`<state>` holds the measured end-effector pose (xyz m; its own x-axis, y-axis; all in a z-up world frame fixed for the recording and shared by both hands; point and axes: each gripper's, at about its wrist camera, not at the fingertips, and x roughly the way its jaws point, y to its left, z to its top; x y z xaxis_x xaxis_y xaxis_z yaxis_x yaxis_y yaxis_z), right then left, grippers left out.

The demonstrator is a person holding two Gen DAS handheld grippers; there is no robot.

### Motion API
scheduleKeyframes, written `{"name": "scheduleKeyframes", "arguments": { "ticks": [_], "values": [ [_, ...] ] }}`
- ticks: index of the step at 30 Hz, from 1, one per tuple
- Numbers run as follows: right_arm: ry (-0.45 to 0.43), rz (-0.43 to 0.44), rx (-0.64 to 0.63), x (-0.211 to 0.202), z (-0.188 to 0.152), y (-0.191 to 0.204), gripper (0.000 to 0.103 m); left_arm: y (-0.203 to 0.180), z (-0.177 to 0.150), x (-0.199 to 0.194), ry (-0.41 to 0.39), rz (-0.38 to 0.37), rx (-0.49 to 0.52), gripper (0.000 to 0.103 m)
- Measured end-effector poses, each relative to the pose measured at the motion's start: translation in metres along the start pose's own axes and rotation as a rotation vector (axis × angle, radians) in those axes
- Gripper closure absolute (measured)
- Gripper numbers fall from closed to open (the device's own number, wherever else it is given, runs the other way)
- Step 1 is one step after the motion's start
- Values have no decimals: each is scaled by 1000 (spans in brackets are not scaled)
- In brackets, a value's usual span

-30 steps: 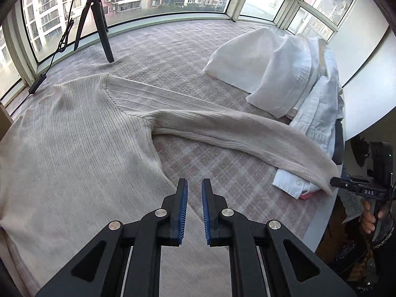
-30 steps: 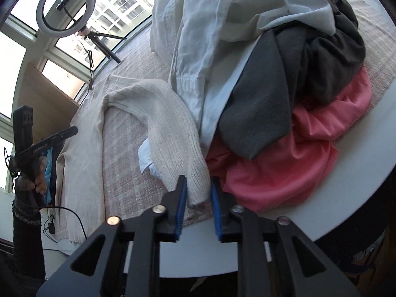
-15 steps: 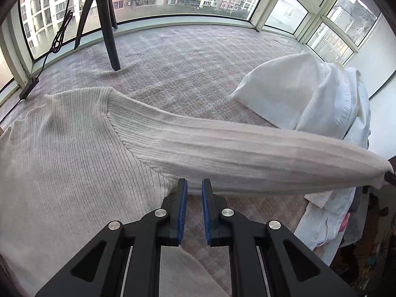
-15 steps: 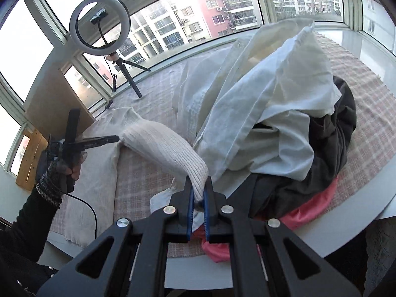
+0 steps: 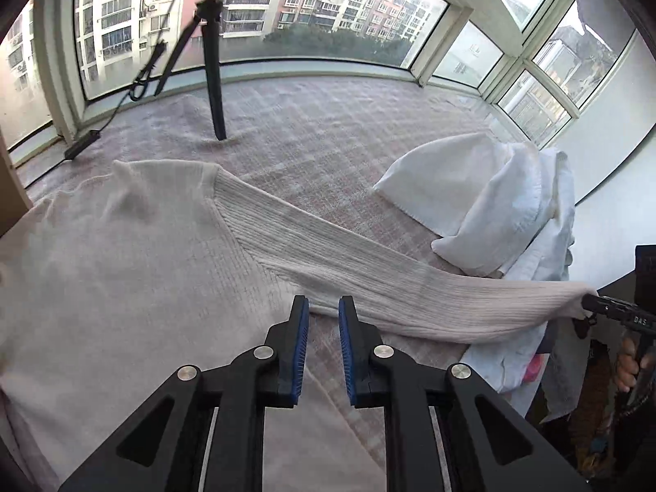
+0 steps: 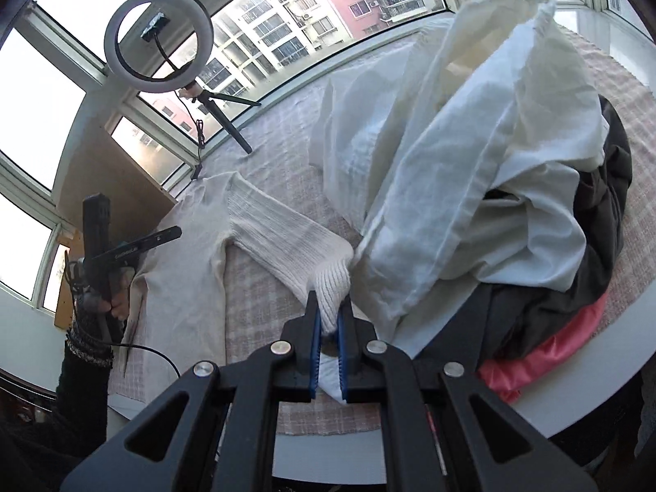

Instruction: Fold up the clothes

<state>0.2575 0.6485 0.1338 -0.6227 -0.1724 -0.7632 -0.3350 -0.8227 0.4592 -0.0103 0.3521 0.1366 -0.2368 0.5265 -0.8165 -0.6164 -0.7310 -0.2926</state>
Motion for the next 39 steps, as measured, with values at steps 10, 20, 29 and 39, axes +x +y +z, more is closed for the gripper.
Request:
{"name": "scheduleKeyframes", "arguments": {
  "ticks": [10, 20, 29, 39],
  "values": [
    [60, 119, -471, 76, -71, 252, 96, 99, -162, -167, -139, 196, -143, 78],
    [428, 107, -754, 168, -241, 362, 93, 129, -289, -165, -25, 115, -247, 78],
    [208, -27, -473, 126, -123, 262, 73, 71, -278, -121, -11, 3, -134, 74],
    [219, -130, -618, 252, -16, 237, 73, 50, -272, -39, 136, 118, -174, 70]
  ]
}}
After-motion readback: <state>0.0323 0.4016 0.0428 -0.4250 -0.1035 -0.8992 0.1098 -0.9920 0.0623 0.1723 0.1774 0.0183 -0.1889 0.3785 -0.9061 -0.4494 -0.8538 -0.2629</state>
